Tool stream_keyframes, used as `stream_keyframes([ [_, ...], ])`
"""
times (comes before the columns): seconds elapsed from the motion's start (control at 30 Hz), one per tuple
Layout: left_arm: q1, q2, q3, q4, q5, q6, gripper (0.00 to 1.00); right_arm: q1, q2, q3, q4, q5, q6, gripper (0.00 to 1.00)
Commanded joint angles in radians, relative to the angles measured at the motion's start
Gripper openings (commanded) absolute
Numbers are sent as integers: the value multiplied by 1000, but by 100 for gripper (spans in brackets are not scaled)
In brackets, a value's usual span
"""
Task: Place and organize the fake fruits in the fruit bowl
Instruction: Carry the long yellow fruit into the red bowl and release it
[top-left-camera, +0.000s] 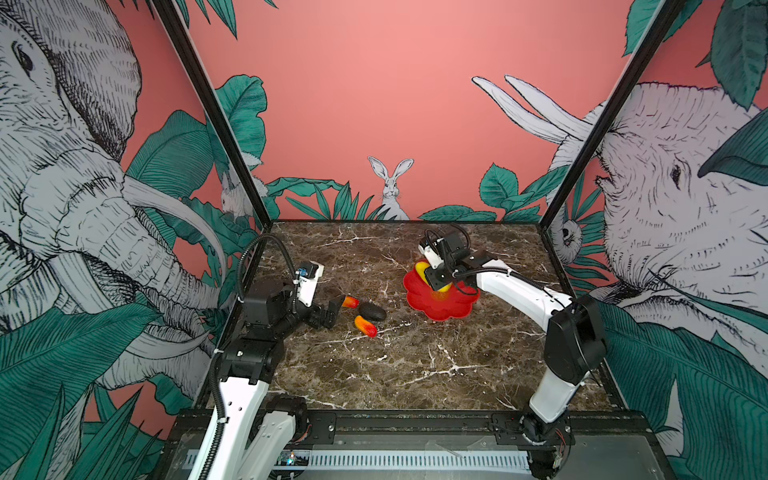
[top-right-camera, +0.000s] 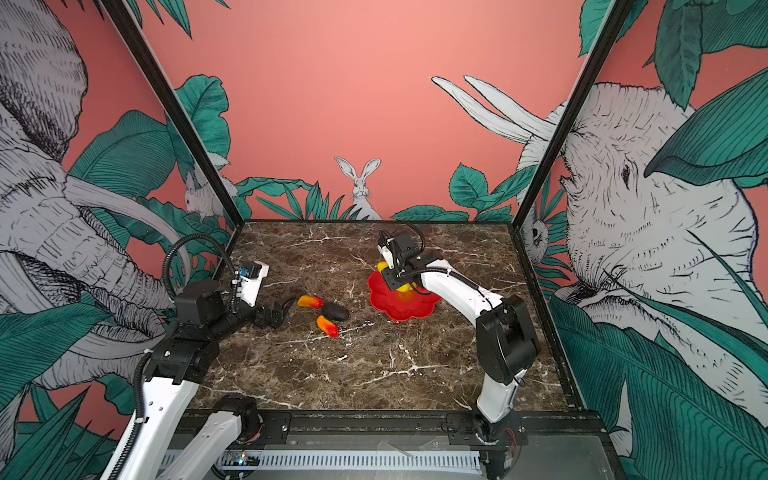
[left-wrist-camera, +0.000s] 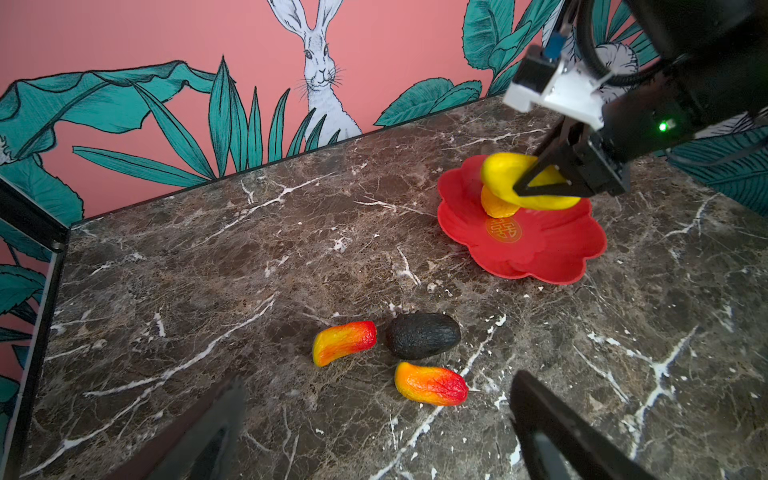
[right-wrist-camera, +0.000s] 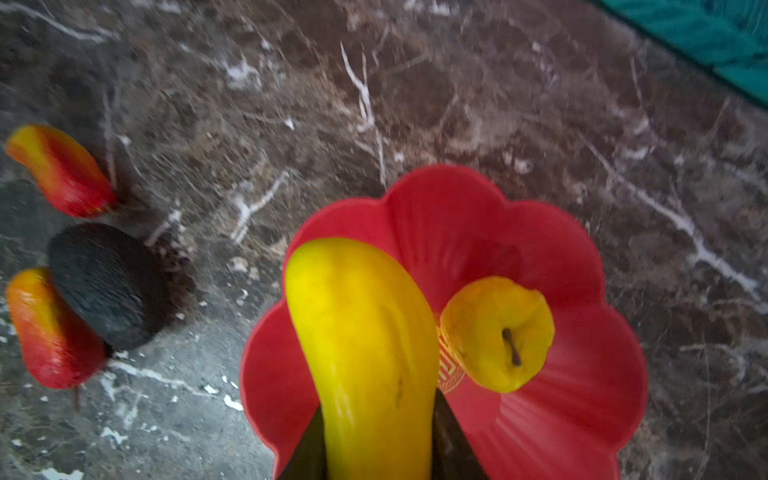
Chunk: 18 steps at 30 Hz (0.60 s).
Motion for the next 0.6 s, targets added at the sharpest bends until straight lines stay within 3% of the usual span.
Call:
stream_keyframes([
  [0.0,0,-11,-1,4,9,14,100,-28,-122,-59,-23,67,61,29],
  [0.23,-1,-12,2,4,15,12,100,-92,-290,-177,-116,145,129,29],
  [0.57,-1,-33,-7,4,8,12,100,-148,-185,-190,-144,137,190,29],
])
